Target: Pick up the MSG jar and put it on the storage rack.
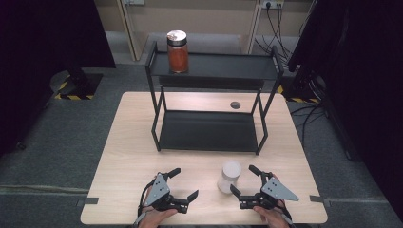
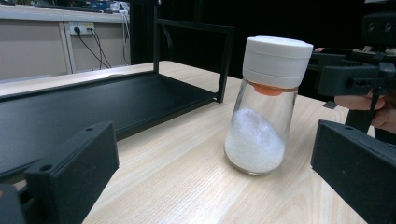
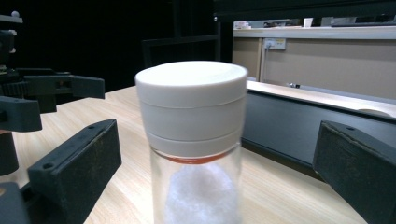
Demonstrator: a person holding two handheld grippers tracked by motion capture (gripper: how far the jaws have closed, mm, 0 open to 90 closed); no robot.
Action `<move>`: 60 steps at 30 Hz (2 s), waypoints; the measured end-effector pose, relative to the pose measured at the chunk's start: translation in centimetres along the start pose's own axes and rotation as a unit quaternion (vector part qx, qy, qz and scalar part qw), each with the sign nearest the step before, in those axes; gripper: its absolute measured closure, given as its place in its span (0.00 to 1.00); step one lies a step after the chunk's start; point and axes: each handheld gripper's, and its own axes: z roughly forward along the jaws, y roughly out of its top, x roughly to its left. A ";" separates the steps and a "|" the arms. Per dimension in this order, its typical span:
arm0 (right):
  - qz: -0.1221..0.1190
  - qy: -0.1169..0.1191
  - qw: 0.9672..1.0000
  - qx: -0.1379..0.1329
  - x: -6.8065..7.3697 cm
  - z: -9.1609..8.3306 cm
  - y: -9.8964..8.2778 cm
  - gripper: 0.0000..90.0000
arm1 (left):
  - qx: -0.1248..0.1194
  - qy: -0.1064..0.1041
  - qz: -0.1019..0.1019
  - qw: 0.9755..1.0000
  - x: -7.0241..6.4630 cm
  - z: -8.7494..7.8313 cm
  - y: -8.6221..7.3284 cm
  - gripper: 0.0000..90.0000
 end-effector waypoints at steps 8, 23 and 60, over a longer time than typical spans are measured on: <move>-0.007 0.010 1.000 0.010 0.3 1.5 0.0 0.04 | 0.000 -0.003 -0.002 1.000 0.1 0.1 -0.1 0.00; -0.015 0.007 0.999 0.032 0.4 3.1 0.4 0.26 | -0.001 -0.004 -0.004 1.000 0.0 0.1 -0.1 0.00; -0.009 0.024 0.999 0.021 -0.4 2.2 3.5 0.39 | -0.004 -0.001 -0.001 1.000 0.0 0.0 -0.2 0.00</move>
